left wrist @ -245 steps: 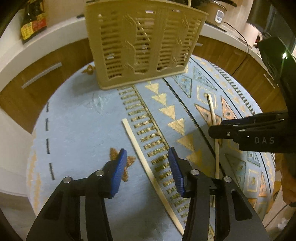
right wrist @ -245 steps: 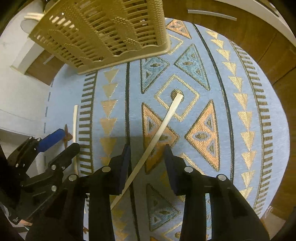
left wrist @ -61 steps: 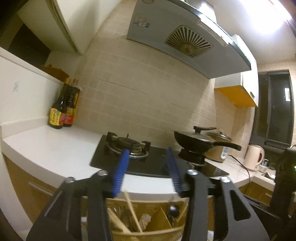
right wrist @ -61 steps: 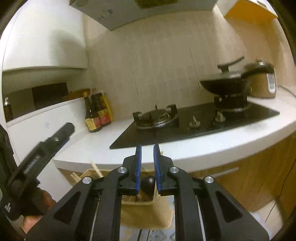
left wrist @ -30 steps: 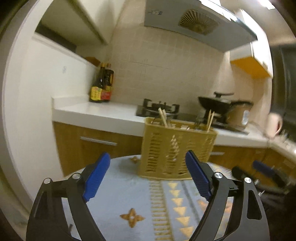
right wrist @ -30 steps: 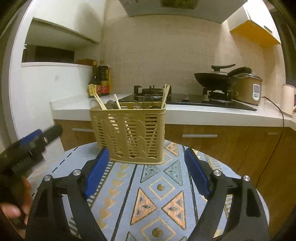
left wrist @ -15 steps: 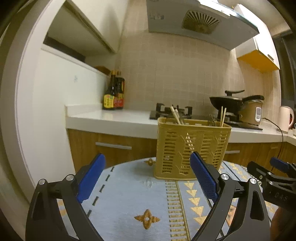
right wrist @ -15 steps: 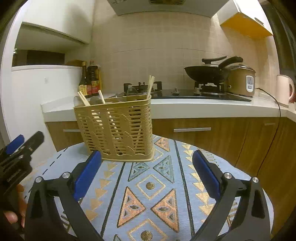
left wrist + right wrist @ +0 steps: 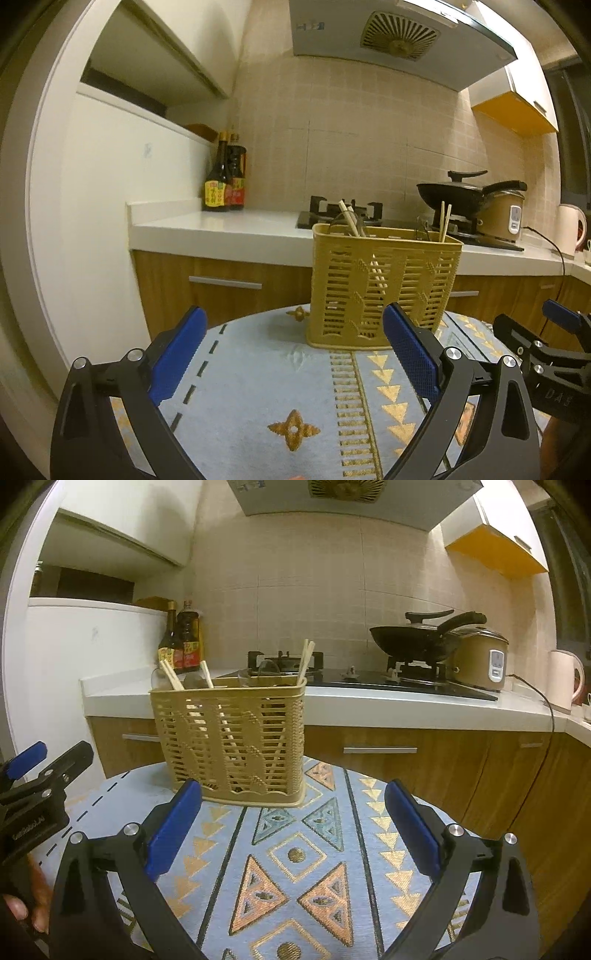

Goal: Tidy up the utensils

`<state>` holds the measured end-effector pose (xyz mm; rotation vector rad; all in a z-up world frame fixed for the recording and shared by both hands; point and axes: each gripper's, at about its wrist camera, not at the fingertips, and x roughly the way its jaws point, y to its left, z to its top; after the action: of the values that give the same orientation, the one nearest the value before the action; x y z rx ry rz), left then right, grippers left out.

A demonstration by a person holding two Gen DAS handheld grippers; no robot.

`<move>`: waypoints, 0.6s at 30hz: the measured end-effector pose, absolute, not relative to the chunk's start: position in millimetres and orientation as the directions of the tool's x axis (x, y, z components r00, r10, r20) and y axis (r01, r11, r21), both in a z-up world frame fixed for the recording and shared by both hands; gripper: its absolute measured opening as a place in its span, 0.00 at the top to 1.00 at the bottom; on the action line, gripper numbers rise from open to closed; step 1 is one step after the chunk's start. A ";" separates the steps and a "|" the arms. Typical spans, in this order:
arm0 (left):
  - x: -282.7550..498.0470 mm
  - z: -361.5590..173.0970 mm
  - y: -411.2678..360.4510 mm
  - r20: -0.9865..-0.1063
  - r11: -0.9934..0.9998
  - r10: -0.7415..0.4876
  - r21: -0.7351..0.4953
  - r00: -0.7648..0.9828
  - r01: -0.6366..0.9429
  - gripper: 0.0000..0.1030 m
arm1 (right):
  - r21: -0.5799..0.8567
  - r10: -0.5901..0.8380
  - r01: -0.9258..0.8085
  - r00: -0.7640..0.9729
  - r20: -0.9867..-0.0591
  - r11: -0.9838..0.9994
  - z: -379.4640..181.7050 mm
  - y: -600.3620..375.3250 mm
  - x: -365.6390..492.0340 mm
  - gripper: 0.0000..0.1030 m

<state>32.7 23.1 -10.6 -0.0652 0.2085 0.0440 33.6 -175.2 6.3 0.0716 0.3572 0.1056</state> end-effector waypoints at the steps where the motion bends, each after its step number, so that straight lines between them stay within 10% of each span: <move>1: 33.2 -10.9 22.8 -0.211 0.997 0.034 -0.059 0.977 -0.048 0.10 | 0.085 0.114 -0.090 0.931 -0.345 0.992 6.2 -174.5 33.5 0.08; 18: 36.3 -12.6 20.3 -0.235 0.997 0.042 -0.051 0.971 -0.056 0.08 | 0.065 0.118 -0.102 0.930 -0.348 0.993 6.2 -168.6 32.2 0.08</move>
<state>36.3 20.3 -12.6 -0.0577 0.2358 0.0498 32.2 -168.6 6.2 0.0465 0.3591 0.1126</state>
